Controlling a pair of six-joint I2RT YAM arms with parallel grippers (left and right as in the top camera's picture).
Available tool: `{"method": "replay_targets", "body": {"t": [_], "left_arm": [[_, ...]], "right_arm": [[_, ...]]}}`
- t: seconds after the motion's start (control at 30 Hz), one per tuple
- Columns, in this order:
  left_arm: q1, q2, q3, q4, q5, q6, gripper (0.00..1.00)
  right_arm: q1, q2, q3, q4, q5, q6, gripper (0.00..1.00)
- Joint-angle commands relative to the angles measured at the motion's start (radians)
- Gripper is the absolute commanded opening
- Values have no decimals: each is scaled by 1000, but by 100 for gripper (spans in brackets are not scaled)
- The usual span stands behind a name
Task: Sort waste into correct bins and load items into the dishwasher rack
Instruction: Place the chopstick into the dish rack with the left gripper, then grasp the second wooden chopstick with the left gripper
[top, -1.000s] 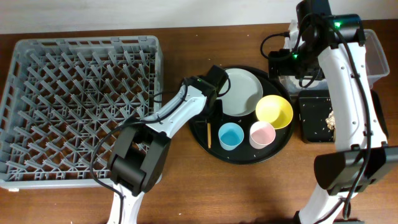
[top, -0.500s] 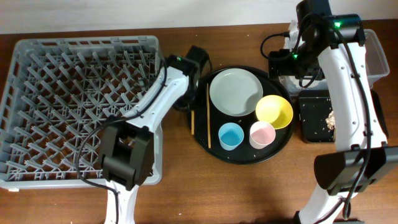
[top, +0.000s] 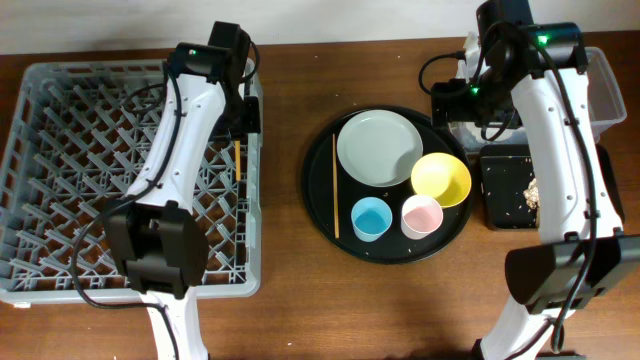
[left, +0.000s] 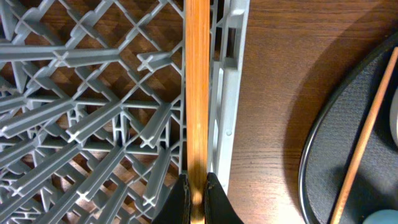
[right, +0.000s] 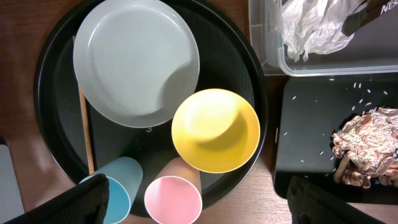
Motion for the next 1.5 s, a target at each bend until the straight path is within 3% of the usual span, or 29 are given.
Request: {"method": "replay_targets", "body": {"t": [0.0, 0.1, 0.17, 0.2, 0.23, 0.27, 0.3, 0.33, 0.37, 0.53, 0.73, 0.83, 1.13, 1.23, 1.47], "left_arm": [[-3, -20, -46, 20, -30, 19, 0], [-3, -20, -94, 55, -34, 19, 1], [-3, -20, -131, 77, -45, 19, 11], [-3, -20, -144, 88, -45, 19, 23], [-1, -20, -153, 97, -45, 19, 26], [1, -20, -158, 103, -45, 19, 39], [6, -20, -158, 107, -45, 19, 64], [9, -20, -158, 114, -44, 19, 74], [11, -20, -158, 117, -41, 19, 75], [-21, -28, -142, 118, 98, 20, 72], [-166, -33, -142, 142, 96, 1, 70], [-219, -33, -147, 157, 96, -49, 63], [-416, -32, -424, 500, 100, -49, 42], [-449, -32, -462, 529, 85, -99, 38], [-454, -31, -485, 529, 42, -181, 38]], "right_arm": [[0, -4, 11, -4, 9, 3, 92], [0, -4, 11, -4, 9, 3, 92], [0, -4, 11, -4, 10, 2, 92], [0, -4, 11, -4, 10, 2, 93], [0, -4, 11, -4, 9, -1, 92], [0, -4, 11, -4, 10, -2, 92], [0, -4, 11, -4, 9, -1, 92], [0, -4, 11, -4, 10, -1, 92], [0, -4, 11, -4, 9, -1, 92], [0, -4, 11, -4, 10, -1, 92], [0, -4, 11, -5, 9, -1, 92], [0, -4, 11, -5, 9, -1, 92], [0, -4, 11, -5, 9, -1, 92], [0, -4, 11, -8, 9, -1, 92], [0, -4, 11, -11, 9, -1, 92]]}}
